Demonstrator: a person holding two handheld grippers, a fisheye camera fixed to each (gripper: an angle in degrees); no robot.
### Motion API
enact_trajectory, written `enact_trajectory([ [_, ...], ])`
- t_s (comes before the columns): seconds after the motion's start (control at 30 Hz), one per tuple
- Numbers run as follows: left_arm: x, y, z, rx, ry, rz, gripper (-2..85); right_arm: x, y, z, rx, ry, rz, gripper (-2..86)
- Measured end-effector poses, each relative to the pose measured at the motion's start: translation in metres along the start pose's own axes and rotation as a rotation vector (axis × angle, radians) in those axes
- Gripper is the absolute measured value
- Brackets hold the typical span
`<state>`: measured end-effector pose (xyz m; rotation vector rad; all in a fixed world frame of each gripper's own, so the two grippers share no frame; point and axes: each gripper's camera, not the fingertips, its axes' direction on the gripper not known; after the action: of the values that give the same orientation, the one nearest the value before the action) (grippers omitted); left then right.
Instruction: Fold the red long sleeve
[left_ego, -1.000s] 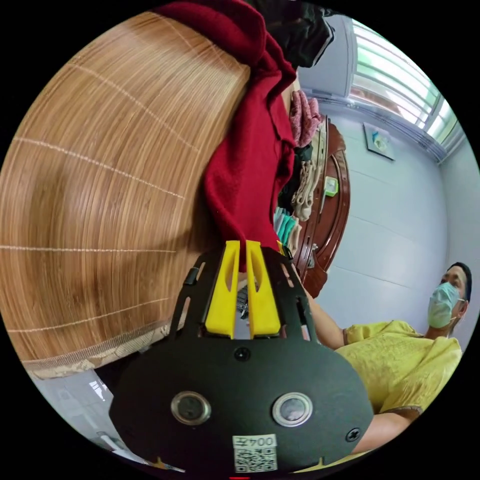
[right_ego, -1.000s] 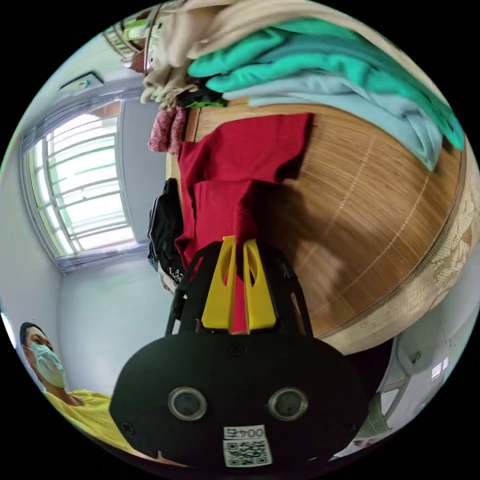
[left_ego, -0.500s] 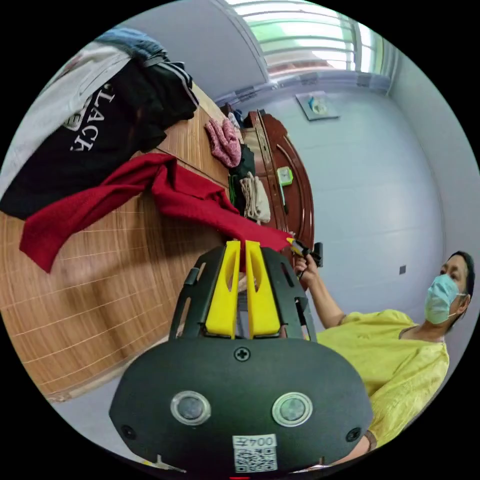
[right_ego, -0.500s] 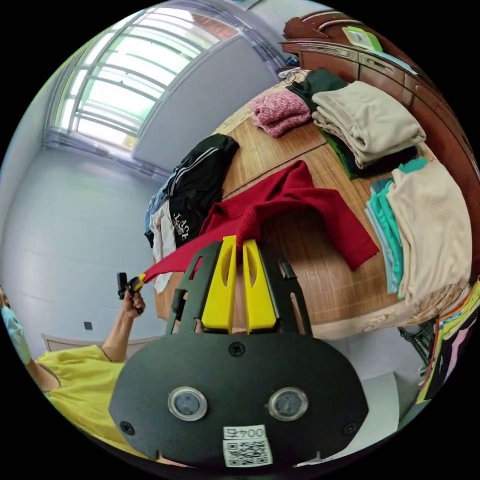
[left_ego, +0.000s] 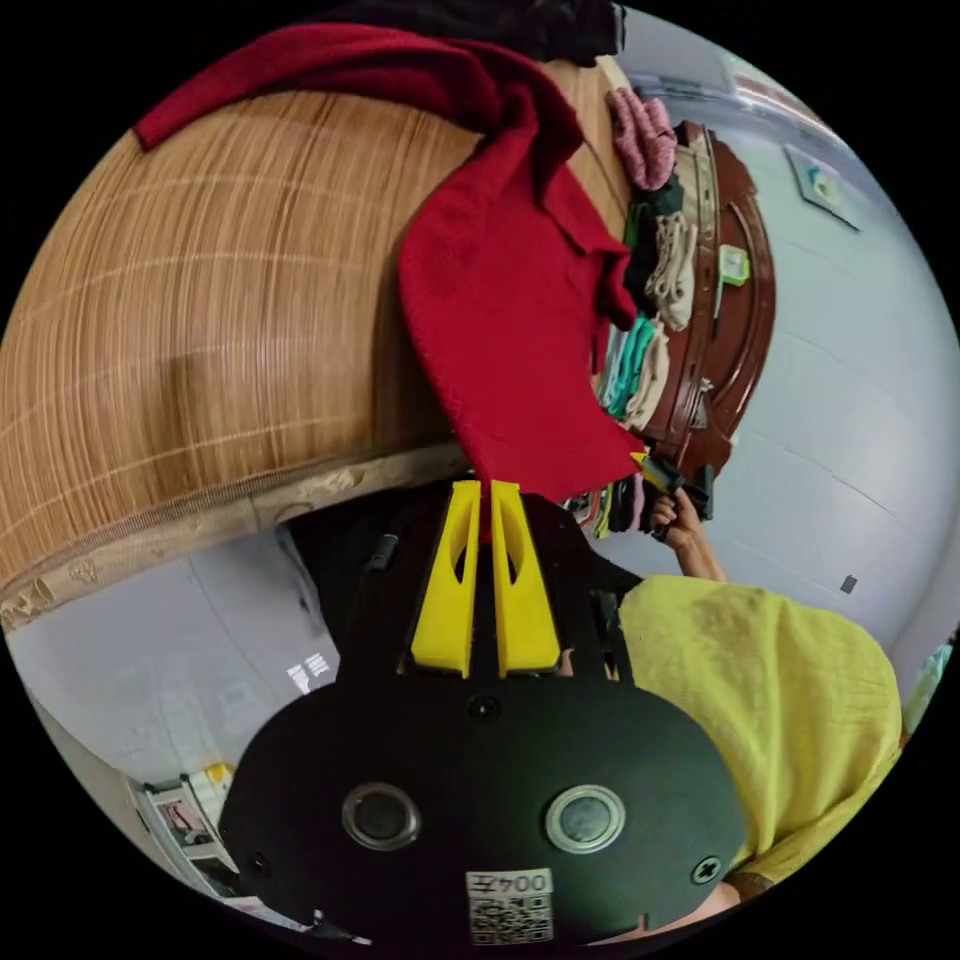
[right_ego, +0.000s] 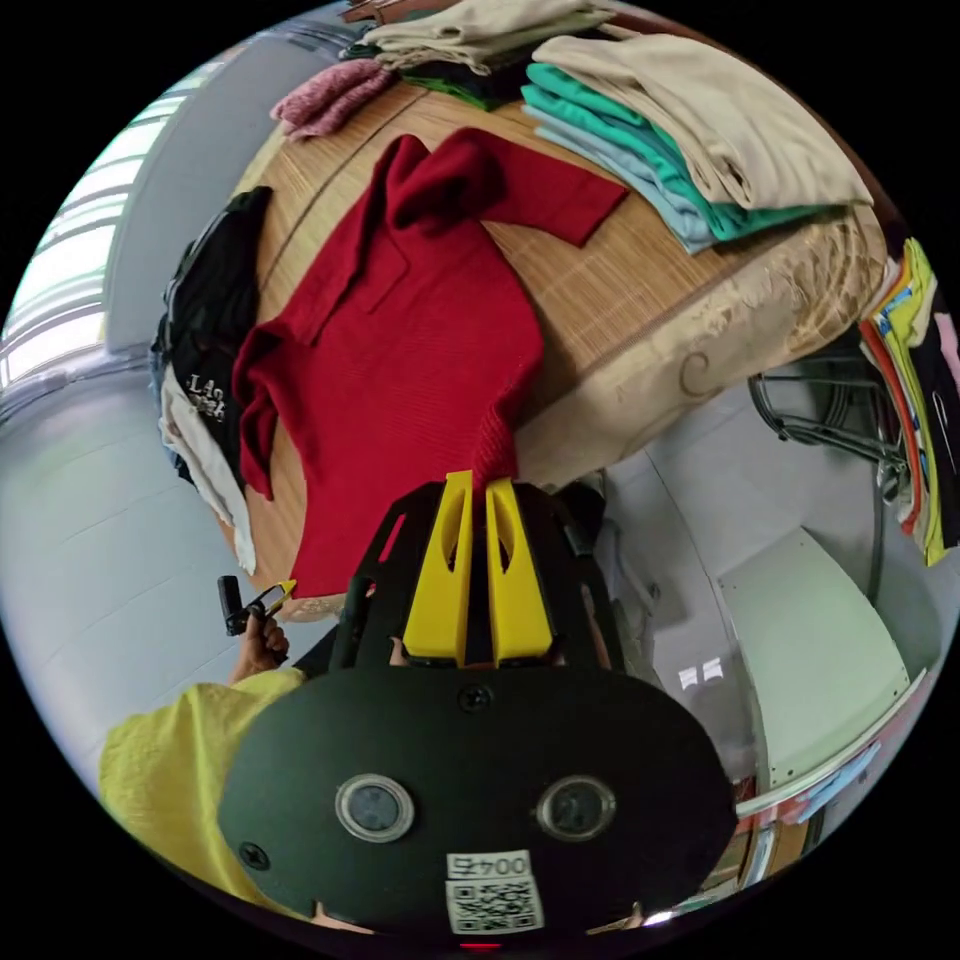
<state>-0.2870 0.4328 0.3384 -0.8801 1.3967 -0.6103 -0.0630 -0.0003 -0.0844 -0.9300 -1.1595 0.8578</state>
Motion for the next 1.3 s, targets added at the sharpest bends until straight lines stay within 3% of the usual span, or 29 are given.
enact_trajectory([
  [0.3, 0.022, -0.009, 0.006, -0.123, -0.081, -0.010, 6.4, -0.016, -0.041, 0.105, -0.191, 0.097, 0.087, 4.5],
  [0.4, 0.039, -0.014, -0.019, -0.120, -0.182, -0.002, 10.7, -0.045, -0.060, 0.124, -0.213, 0.228, 0.039, 5.0],
  [0.57, 0.103, -0.055, -0.089, -0.017, -0.537, 0.117, 14.9, -0.122, -0.111, 0.153, -0.160, 0.381, -0.195, 5.2],
  [0.77, 0.189, -0.145, -0.152, 0.083, -0.888, 0.250, 17.1, -0.179, -0.205, 0.236, -0.265, 0.458, -0.354, 4.9],
  [0.97, 0.249, -0.220, -0.138, -0.063, -1.253, 0.413, 17.5, -0.200, -0.260, 0.309, -0.364, 0.552, -0.372, 0.1],
  [1.13, 0.276, -0.244, -0.108, -0.137, -1.332, 0.495, 15.2, -0.212, -0.267, 0.330, -0.330, 0.666, -0.436, -0.7],
  [1.3, 0.285, -0.253, -0.091, -0.160, -1.399, 0.456, 13.7, -0.206, -0.282, 0.334, -0.295, 0.644, -0.425, -0.7],
])
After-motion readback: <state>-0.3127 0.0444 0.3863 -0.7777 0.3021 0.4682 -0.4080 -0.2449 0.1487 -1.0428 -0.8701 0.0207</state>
